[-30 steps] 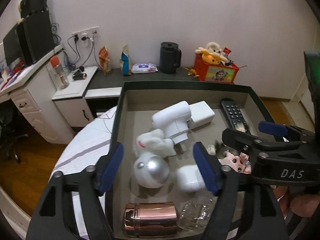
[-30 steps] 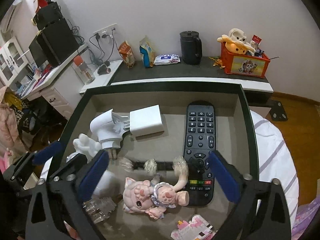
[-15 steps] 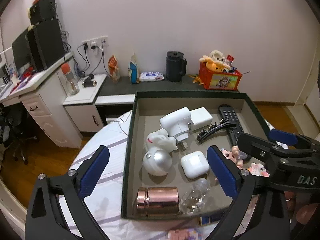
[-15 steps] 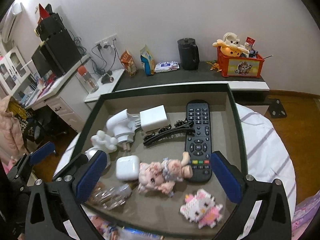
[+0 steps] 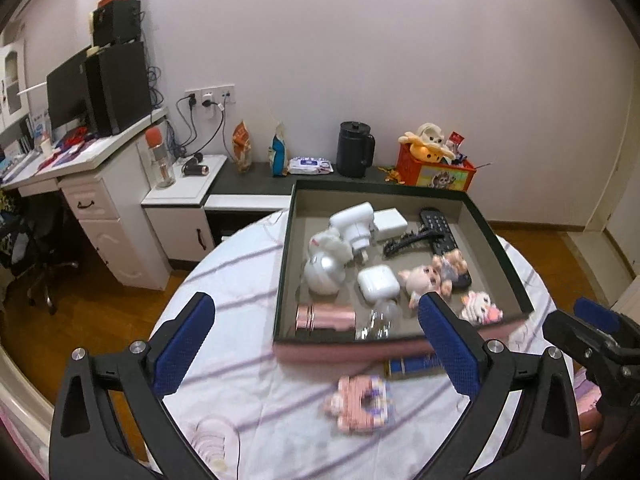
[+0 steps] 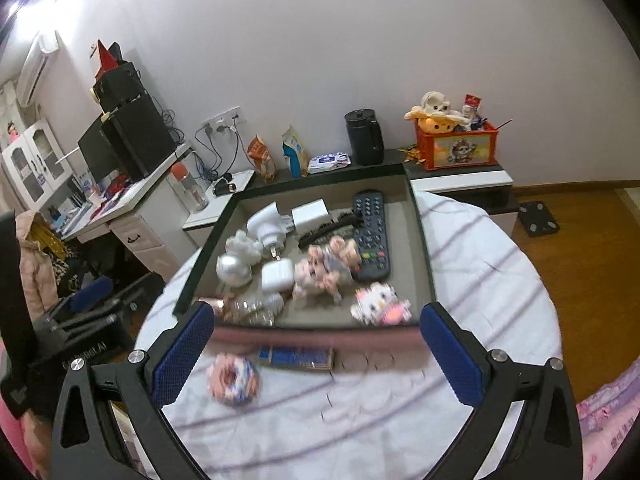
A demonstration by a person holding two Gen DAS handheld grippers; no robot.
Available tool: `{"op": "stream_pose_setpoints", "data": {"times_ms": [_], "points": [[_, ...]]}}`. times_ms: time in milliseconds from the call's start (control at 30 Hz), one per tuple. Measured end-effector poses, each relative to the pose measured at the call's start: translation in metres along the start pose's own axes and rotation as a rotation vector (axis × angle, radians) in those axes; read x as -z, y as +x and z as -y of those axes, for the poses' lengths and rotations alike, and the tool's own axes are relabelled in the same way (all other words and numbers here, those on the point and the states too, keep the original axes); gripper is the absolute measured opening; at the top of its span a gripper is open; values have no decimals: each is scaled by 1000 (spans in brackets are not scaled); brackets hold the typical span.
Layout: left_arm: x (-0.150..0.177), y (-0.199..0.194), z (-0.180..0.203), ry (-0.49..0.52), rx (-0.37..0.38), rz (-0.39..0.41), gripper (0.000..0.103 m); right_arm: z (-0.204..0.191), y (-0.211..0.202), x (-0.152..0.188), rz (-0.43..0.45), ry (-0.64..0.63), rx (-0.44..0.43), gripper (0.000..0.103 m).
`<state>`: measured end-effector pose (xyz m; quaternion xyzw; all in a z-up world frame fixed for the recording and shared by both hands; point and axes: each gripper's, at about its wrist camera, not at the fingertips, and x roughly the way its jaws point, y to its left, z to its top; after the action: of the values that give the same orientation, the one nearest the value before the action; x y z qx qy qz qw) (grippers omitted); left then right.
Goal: Organize rigid objects
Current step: 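Withdraw both tools and reach toward the pink block donut and blue box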
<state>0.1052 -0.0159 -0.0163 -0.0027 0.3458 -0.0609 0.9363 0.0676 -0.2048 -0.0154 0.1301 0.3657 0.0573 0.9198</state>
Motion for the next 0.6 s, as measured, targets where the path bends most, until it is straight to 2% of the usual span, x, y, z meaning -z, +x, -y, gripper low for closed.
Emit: {"op": "stream_pose_setpoints", "data": {"times_ms": [233, 367, 600], "points": [[45, -19, -15, -54, 6, -41, 103, 3, -15, 40, -12, -22, 51, 103], [67, -19, -19, -72, 1, -80, 103, 8, -13, 64, -57, -20, 57, 103], [91, -23, -19, -76, -1, -116, 103, 9, -16, 81, -82, -23, 61, 103]]}}
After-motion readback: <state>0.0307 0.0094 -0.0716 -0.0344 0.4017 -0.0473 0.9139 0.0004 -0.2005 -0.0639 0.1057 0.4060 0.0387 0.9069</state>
